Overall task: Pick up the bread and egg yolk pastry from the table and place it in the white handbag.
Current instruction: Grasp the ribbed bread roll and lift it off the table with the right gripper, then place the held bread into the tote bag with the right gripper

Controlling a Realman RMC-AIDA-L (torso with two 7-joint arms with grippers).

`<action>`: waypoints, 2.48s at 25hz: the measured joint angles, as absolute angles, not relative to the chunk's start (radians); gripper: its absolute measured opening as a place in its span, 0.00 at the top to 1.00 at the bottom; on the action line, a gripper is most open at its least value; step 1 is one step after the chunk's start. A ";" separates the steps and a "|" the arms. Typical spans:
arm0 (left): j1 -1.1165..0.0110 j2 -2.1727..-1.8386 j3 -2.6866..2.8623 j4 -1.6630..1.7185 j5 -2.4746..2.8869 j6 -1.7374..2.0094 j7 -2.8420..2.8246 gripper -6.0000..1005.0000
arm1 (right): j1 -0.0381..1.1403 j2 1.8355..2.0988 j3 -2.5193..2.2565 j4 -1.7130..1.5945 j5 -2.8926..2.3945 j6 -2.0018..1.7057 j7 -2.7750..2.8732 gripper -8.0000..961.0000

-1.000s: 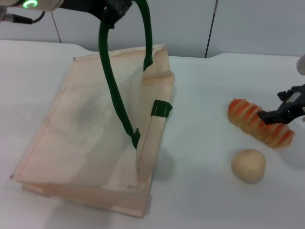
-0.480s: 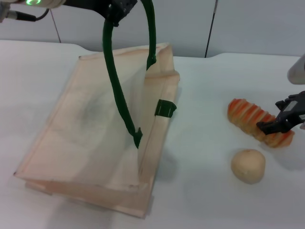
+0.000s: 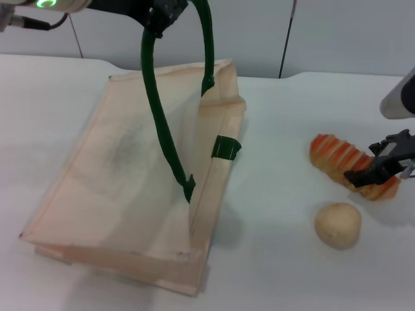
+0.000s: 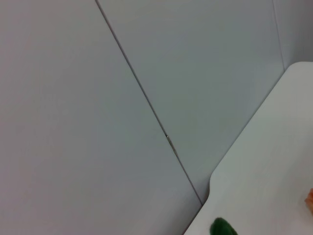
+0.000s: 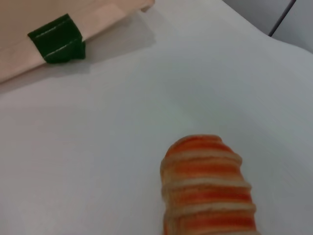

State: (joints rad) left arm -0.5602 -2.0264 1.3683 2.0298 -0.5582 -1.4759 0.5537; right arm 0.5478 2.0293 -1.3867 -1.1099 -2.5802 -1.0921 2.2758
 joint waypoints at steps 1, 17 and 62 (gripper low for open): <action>-0.560 -2.026 1.368 2.030 -0.561 -1.476 0.554 0.85 | 0.553 2.029 -1.387 -1.098 -2.580 -1.087 2.275 0.16; -0.560 -2.026 1.367 2.031 -0.575 -1.476 0.557 0.85 | 0.614 2.029 -1.413 -0.965 -2.581 -1.019 2.269 0.17; -0.584 -2.025 1.316 2.037 -0.655 -1.475 0.572 0.85 | 0.541 2.035 -1.651 -1.372 -2.519 -1.145 2.441 0.48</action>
State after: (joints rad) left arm -0.5844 -2.0248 1.3164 2.0368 -0.6548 -1.4755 0.5722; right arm 0.5409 2.0346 -1.6512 -1.3724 -2.5191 -1.1447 2.4410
